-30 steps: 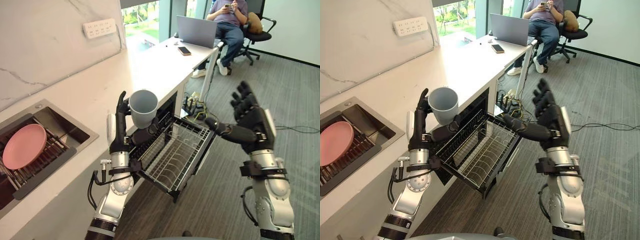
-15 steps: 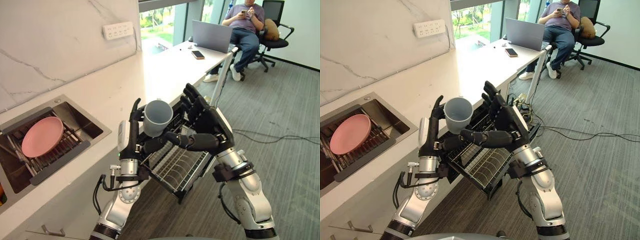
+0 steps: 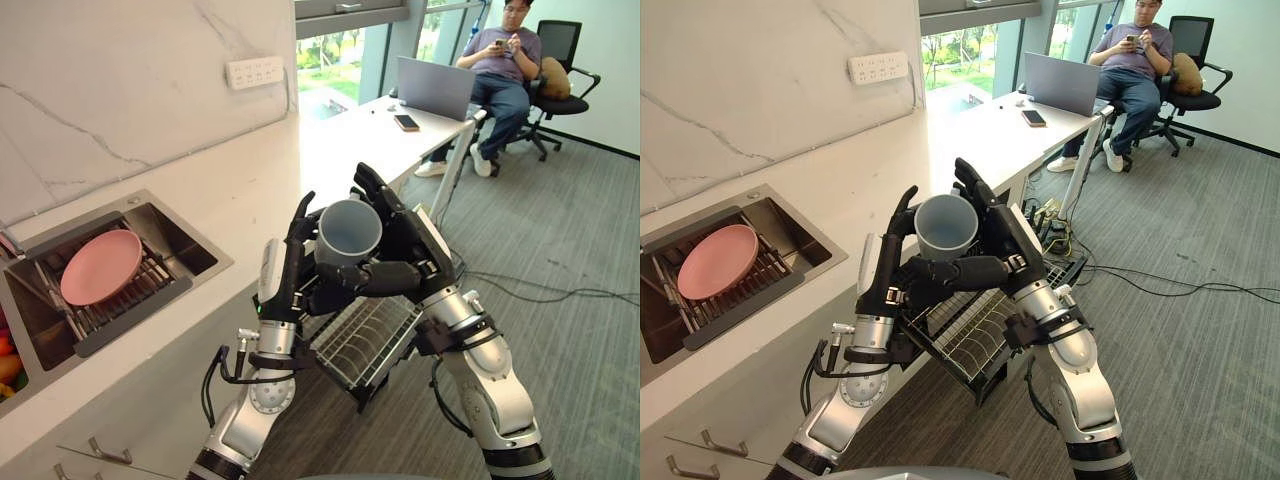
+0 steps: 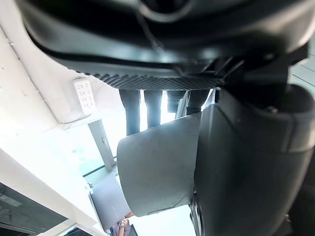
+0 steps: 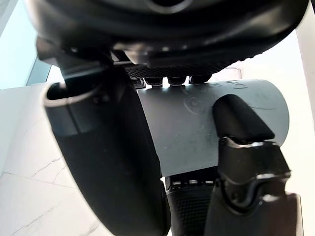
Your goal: Walk over to the sink, pick up the cup, carry it to the dishwasher, place the cup inside the dishwasher, then close the dishwasher door
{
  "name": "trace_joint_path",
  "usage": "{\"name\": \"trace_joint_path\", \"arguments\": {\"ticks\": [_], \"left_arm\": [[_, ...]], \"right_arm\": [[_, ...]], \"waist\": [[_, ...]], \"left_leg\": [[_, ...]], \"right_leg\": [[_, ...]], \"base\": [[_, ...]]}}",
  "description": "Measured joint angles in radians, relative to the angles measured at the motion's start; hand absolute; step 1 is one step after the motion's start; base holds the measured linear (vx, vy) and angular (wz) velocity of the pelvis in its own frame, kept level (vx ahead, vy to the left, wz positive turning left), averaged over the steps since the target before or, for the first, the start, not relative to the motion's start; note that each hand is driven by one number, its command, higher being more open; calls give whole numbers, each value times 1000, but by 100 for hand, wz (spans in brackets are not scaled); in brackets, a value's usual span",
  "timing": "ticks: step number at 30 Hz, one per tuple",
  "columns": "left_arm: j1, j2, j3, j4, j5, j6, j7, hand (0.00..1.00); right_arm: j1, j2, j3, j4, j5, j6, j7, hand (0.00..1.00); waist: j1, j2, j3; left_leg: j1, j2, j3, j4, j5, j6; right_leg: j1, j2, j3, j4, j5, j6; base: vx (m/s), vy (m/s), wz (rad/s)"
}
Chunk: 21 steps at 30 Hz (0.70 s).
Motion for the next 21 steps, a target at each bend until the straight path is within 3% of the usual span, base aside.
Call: {"name": "trace_joint_path", "arguments": {"ticks": [11, 12, 21], "left_arm": [[-6, 0, -12, -17, -8, -13, -33, 0], [-6, 0, -16, -30, -12, -13, -40, 0], [-9, -1, -20, -38, -25, -10, -45, 0]], "right_arm": [[-15, 0, 1, 24, -75, 35, -55, 100], [-15, 0, 0, 24, -75, 35, -56, 0], [-16, 0, -3, 25, -86, 30, -101, 0]], "waist": [[0, 0, -1], [0, 0, -1], [0, -6, -5]], "left_leg": [[-4, 0, -3, 0, 1, 1], [-4, 0, -4, 0, 1, 1], [-14, 0, -7, 2, 3, 0]], "right_leg": [[0, -1, -4, 0, 0, 0], [0, -1, -5, 0, 0, 0], [-9, -1, -8, 0, 0, 0]], "base": [[-3, -1, 0], [0, 0, 0], [-4, -1, 0]]}}
